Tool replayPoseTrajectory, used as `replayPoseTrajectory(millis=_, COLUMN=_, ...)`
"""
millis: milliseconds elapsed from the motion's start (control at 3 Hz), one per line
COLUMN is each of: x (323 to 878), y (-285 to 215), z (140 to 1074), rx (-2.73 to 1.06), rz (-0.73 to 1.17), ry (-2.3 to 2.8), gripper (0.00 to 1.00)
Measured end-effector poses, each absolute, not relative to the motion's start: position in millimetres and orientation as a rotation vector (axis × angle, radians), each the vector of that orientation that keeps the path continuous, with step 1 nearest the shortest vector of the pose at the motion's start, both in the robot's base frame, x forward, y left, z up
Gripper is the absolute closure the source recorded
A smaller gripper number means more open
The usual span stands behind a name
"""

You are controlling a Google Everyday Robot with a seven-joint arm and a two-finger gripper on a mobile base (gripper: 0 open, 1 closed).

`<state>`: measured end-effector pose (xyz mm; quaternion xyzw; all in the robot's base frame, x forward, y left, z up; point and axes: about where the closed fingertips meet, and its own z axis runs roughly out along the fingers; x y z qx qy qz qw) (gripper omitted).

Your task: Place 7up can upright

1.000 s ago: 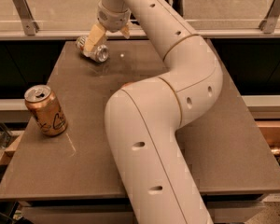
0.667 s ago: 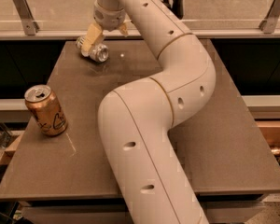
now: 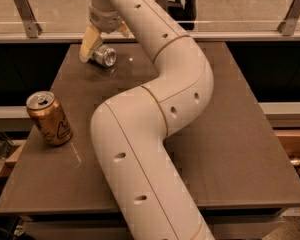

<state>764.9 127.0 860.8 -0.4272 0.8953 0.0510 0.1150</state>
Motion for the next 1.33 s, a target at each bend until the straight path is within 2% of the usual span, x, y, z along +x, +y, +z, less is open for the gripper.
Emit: replayPoseTrajectory(millis=1333, x=779, y=146, z=826, rx=-1.278, rz=0.237, ry=2.594, gripper=0.0)
